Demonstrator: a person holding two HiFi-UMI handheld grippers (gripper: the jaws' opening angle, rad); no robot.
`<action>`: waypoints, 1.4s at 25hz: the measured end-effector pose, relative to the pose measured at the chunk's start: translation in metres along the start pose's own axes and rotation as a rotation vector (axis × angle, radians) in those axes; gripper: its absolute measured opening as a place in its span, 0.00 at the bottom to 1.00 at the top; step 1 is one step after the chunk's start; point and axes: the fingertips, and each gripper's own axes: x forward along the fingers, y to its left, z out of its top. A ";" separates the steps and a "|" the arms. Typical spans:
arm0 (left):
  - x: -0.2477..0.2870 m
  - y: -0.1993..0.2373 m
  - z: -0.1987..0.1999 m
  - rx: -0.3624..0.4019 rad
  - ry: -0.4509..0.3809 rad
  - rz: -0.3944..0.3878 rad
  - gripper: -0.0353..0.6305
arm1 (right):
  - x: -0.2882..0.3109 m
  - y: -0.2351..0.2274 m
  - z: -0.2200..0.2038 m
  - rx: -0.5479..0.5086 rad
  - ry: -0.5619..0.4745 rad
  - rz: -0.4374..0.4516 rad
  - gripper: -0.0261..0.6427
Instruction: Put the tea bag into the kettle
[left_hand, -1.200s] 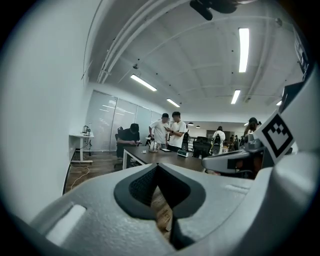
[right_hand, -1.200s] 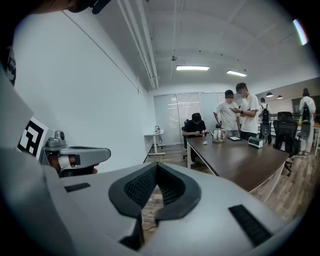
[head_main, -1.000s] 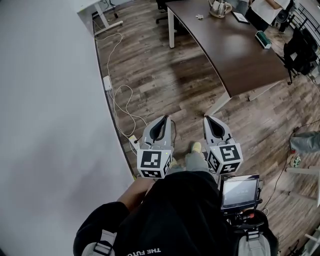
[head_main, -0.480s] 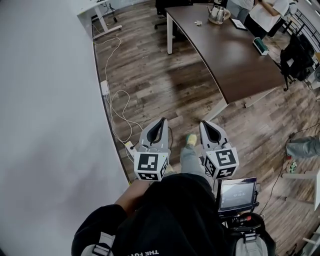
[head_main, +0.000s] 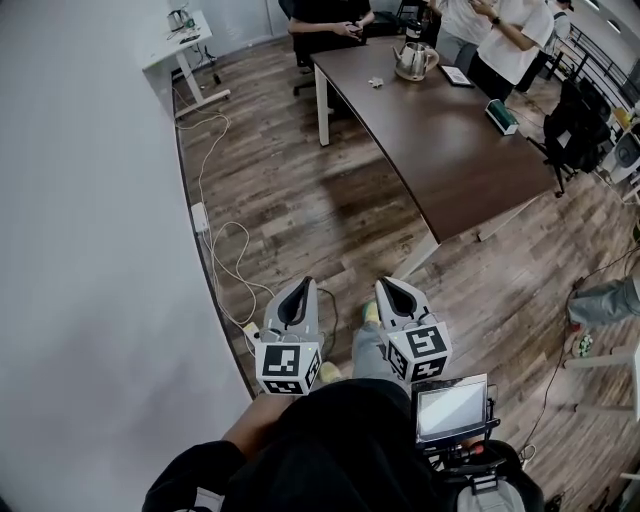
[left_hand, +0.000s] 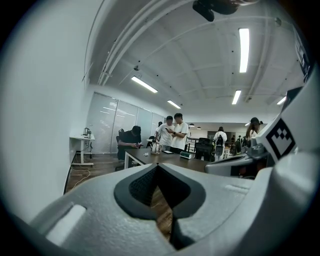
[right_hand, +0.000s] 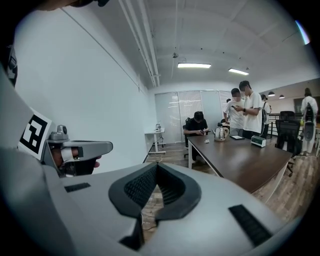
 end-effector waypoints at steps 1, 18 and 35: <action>0.003 0.000 0.001 0.004 0.003 0.002 0.06 | 0.003 -0.002 0.002 0.003 -0.001 0.002 0.05; 0.090 0.005 0.019 0.047 0.027 -0.020 0.06 | 0.063 -0.058 0.027 0.027 -0.007 0.015 0.05; 0.212 -0.004 0.044 0.044 0.037 -0.017 0.06 | 0.136 -0.153 0.064 0.035 0.007 0.038 0.05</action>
